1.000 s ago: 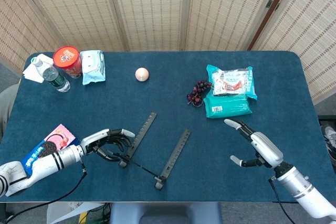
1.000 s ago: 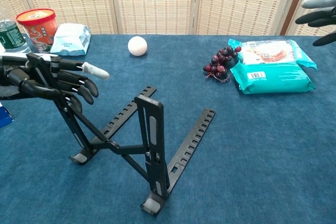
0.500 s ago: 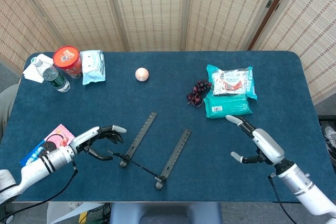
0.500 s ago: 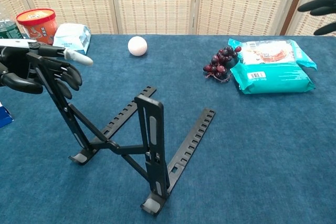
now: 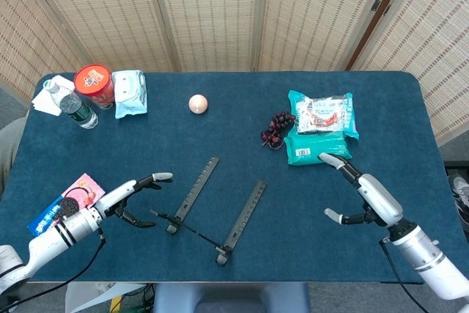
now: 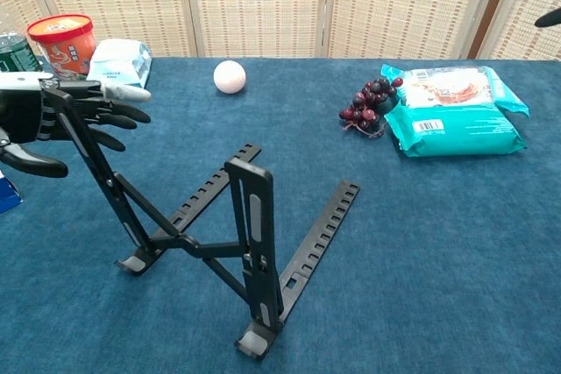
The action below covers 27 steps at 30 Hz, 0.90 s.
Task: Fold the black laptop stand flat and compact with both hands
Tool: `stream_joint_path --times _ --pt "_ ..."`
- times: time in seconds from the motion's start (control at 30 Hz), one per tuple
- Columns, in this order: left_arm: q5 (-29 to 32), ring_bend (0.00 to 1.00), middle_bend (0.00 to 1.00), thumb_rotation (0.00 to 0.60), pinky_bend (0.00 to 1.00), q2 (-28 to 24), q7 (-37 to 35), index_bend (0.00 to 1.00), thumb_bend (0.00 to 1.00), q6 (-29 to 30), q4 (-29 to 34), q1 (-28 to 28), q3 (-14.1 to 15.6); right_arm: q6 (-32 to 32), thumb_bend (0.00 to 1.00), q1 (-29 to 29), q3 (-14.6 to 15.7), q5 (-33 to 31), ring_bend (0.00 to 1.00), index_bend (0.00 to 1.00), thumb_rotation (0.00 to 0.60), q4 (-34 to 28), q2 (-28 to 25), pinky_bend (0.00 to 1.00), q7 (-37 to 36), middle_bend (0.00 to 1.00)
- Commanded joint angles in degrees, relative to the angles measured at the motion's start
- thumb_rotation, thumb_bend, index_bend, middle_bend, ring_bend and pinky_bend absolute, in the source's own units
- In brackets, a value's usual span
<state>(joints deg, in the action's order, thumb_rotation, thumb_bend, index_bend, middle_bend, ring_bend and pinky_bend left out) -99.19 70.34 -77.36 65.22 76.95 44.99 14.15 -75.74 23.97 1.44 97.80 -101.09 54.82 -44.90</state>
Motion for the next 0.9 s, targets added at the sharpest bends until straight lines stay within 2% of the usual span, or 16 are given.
stream_joint_path --times 0.03,0.17,0.33,0.9 --pt "1.2 0.0 0.04 0.6 0.04 1.4 3.0 0.0 0.13 -0.7 -0.7 -0.6 -1.4 -0.1 0.18 -0.2 0.0 0.0 0.0 0.0 0.6 0.0 0.0 0.15 0.1 0.11" --pt "1.4 0.0 0.01 0.6 0.0 2.1 4.0 0.0 0.13 -2.0 -0.5 -0.3 -2.1 -0.4 0.18 -0.5 0.0 -0.1 0.0 0.0 0.6 -0.2 -0.1 0.15 0.3 0.11" --pt "1.4 0.0 0.0 0.6 0.0 3.0 4.8 0.0 0.12 -2.8 -0.1 0.1 -3.0 -0.9 0.18 -1.0 -0.2 -0.3 0.0 0.0 0.6 -0.5 -0.3 0.15 0.4 0.11" --pt "8.9 0.0 0.0 0.6 0.0 7.6 12.7 0.0 0.13 -10.9 -1.8 3.1 -10.4 -2.3 0.18 -2.3 -0.2 0.6 0.0 0.0 0.6 -1.1 -0.3 0.15 1.1 0.11"
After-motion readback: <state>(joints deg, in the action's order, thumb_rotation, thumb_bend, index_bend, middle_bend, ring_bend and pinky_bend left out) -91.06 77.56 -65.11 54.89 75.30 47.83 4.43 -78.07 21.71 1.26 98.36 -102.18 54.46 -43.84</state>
